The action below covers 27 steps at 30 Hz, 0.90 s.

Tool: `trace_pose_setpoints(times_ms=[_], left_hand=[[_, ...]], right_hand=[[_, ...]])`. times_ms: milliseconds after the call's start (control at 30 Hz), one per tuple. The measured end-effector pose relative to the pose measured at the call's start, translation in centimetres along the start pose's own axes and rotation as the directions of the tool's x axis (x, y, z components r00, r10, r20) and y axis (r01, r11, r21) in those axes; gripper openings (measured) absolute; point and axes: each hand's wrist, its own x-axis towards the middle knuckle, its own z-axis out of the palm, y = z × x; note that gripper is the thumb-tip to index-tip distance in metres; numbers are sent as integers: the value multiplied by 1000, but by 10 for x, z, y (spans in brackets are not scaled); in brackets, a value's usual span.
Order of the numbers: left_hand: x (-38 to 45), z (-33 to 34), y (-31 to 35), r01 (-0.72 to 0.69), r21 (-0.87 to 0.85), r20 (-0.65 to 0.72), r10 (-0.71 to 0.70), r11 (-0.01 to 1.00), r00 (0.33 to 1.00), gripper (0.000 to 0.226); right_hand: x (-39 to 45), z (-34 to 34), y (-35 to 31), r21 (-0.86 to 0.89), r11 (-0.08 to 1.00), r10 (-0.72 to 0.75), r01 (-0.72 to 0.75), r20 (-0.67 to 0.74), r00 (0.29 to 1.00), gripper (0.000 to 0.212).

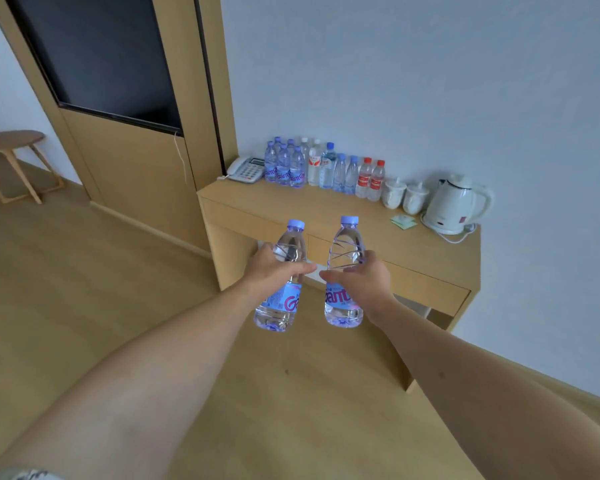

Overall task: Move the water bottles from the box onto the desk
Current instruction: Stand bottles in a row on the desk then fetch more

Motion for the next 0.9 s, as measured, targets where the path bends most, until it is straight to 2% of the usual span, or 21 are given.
trace_pose_setpoints(times_ms=[67,167,300,467,700,900], left_hand=[[33,-6,6,27,3,18,-27,1000,999,63],[77,-12,8,32,8,39,-32,999,999,57],[138,-19,6,45,-17,16,-45,999,999,55],[226,-28,4,57,-38,-5,-57,998,998,76],[374,-42,23,27,-5,-24,-27,1000,999,67],[480,-42,41,32,7,1,-32,999,999,81]], right_hand=[[28,13,-9,-13,1000,13,-13,-8,1000,58],[68,34,-18,-42,999,28,-28,3,1000,64],[127,63,-24,-49,998,46,-45,10,999,65],[216,99,-33,-18,999,38,-38,32,999,65],[353,147,-56,32,998,47,-50,81,996,70],[448,174,-74,32,995,90,-93,93,992,73]])
